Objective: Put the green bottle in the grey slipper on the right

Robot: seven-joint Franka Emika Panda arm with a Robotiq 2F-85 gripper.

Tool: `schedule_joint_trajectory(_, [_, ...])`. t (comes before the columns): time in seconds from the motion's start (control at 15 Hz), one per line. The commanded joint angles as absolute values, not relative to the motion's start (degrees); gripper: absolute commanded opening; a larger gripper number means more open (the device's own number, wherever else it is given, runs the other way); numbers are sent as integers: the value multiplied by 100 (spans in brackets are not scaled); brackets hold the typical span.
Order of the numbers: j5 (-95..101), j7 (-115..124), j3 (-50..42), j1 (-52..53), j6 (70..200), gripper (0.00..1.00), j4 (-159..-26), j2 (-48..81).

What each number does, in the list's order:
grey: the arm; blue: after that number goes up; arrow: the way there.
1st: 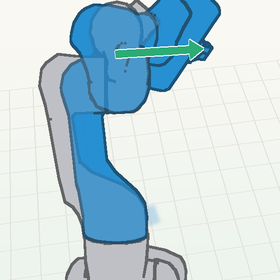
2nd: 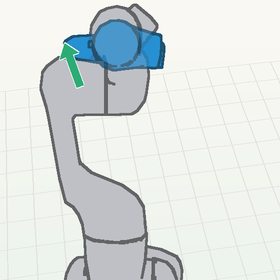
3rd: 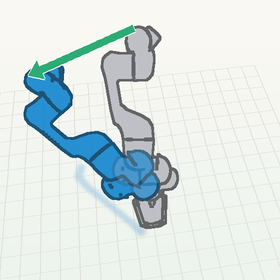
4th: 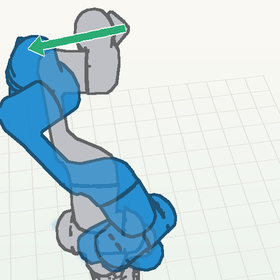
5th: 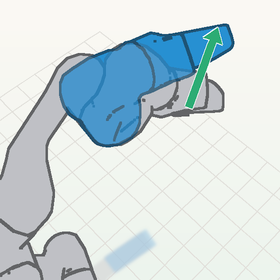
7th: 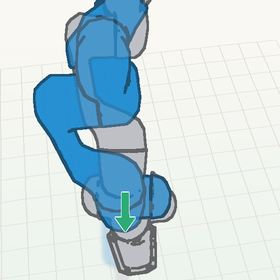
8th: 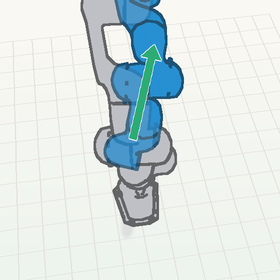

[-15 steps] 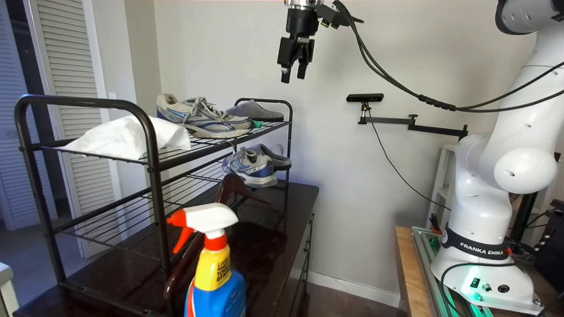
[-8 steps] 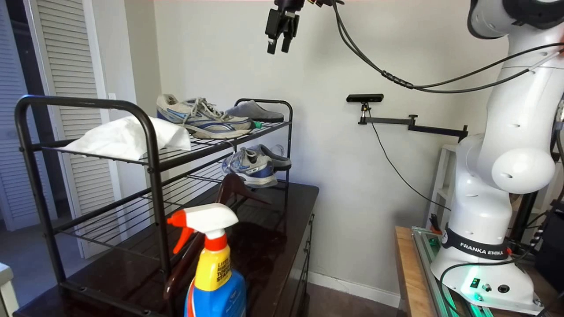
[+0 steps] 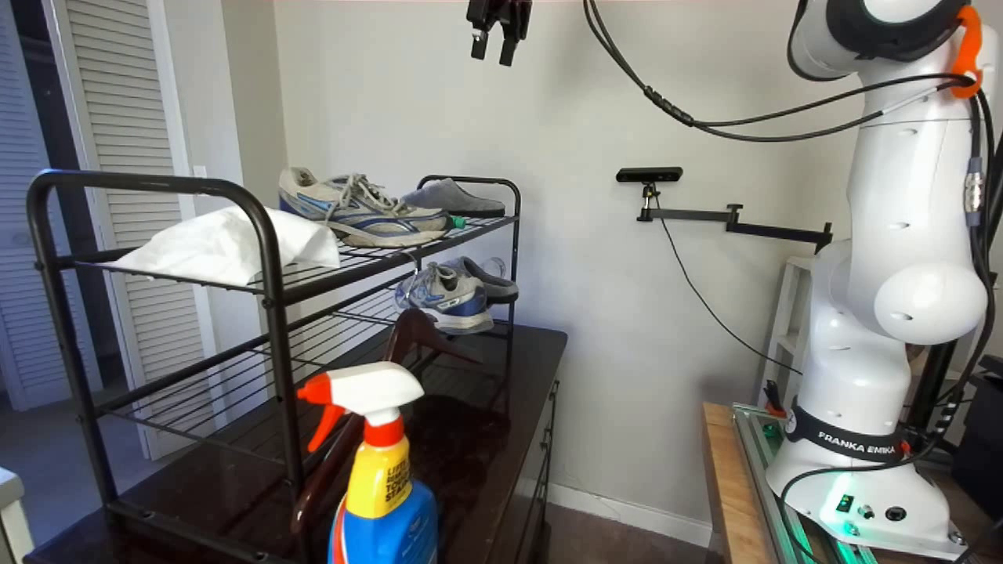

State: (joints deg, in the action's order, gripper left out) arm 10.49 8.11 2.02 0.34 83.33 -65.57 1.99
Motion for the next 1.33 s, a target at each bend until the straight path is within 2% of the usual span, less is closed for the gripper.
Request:
schedule_joint_trajectory(0.0, [1032,811,203,35,8299,100,-6474,238])
schedule_joint_trajectory(0.2, [1024,811,202,35,8279,100,-6390,311])
schedule_joint_trajectory(0.53, [1021,390,-17,-194,9384,100,-6269,797])
schedule_joint_trajectory(0.93, [307,-792,-147,-607,8774,100,-5810,1592])
schedule_joint_trajectory(1.27, [480,-399,-247,-509,8348,100,-5154,2502])
